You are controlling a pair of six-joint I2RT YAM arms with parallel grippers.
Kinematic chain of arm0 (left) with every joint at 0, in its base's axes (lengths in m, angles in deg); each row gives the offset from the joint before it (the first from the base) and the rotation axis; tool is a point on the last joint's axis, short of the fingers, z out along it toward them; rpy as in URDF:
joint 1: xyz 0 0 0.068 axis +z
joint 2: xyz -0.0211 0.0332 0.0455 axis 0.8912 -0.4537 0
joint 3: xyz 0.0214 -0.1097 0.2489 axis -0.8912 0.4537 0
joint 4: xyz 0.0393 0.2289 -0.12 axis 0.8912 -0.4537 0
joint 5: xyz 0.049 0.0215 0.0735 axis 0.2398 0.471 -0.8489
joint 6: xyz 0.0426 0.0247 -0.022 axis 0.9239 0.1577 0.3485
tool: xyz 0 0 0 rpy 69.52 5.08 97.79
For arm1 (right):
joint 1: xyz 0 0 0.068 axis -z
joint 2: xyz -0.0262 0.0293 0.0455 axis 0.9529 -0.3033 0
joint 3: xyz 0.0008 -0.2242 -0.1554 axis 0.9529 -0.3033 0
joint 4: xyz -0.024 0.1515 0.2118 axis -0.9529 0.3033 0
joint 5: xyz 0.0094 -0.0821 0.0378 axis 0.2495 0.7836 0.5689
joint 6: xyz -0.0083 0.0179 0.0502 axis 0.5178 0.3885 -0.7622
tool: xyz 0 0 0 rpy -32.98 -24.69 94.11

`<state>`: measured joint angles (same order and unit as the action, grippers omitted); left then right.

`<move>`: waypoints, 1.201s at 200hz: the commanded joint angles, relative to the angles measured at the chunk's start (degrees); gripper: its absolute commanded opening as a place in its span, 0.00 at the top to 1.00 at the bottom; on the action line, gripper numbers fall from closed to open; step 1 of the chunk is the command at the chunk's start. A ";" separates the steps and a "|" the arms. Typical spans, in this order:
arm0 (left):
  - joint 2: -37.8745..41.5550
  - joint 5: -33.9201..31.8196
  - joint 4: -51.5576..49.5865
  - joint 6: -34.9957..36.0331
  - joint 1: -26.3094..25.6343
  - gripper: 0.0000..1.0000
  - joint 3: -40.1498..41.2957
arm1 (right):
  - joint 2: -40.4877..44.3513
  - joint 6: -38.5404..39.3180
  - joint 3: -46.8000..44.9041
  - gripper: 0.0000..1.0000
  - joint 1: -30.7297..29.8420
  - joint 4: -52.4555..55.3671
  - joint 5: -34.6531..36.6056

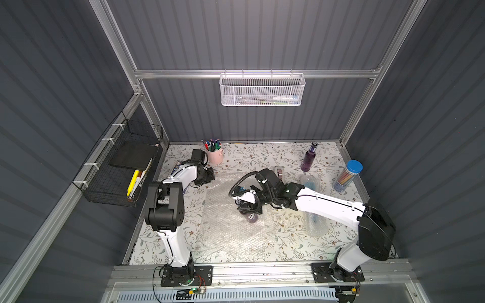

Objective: Wrap wine bottles in bubble wrap
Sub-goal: Place the wine bottle on the bubble wrap.

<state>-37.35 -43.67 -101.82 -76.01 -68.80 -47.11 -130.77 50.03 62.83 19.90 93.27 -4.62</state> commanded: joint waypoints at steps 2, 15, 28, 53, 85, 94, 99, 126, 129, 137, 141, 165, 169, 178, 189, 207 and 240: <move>1.19 2.03 -2.56 2.02 0.64 0.93 -1.53 | -4.27 1.38 4.06 0.91 -1.50 -1.23 0.28; 1.05 2.97 -3.07 2.63 0.90 0.91 -1.51 | -6.84 0.38 6.07 0.91 -1.86 -1.94 -0.45; 0.61 3.61 -4.05 3.13 1.11 0.87 -4.11 | -9.69 -0.32 7.91 0.90 -2.28 -2.95 -0.92; 1.58 3.38 -5.12 4.20 1.88 0.72 -5.09 | -15.43 1.31 12.31 0.89 -3.69 -2.35 0.40; 4.62 3.62 -8.88 5.87 4.37 0.53 -7.19 | -21.67 1.51 17.01 0.89 -4.29 -3.37 -0.45; 5.99 3.82 -10.08 6.34 5.10 0.47 -7.55 | -23.26 1.81 18.10 0.89 -4.50 -3.60 -0.88; 6.65 3.77 -10.72 6.48 5.60 0.43 -7.68 | -24.09 1.96 18.88 0.88 -4.63 -3.57 -0.96; 9.55 4.67 -14.75 8.92 6.99 0.31 -8.35 | -28.44 3.65 21.88 0.87 -5.34 -3.37 -2.47; 9.79 4.78 -15.17 9.16 7.05 0.31 -8.38 | -28.90 4.04 22.18 0.87 -5.42 -2.93 -2.69; 10.40 5.00 -16.21 9.85 7.18 0.28 -8.28 | -30.03 4.95 23.04 0.86 -5.72 -2.29 -2.96; 10.67 5.07 -16.55 10.11 7.19 0.28 -8.09 | -30.60 5.21 23.38 0.86 -5.81 -2.08 -2.94; 12.26 5.72 -18.10 11.56 7.45 0.24 -7.12 | -33.25 7.03 26.15 0.84 -6.27 0.49 -2.68; 12.48 5.83 -18.26 11.67 7.45 0.23 -6.91 | -33.66 7.29 26.53 0.84 -6.34 0.83 -2.48; 12.82 6.75 -18.57 11.85 7.50 0.22 -6.51 | -34.33 7.56 27.18 0.82 -6.44 1.48 -1.74; 13.12 8.21 -18.98 11.94 7.54 0.21 -5.97 | -35.02 6.94 27.79 0.77 -6.44 1.46 -0.57; 13.69 10.70 -19.61 12.11 7.53 0.20 -4.94 | -35.39 5.78 28.91 0.66 -6.44 1.54 2.51; 16.97 14.71 -18.67 11.88 7.54 0.09 0.47 | -33.37 4.11 29.08 0.46 -6.18 1.07 5.45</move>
<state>-24.28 -33.50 -119.11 -64.95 -61.41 -50.61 -165.89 54.18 90.37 13.43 95.44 -1.21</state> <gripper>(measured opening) 0.876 0.501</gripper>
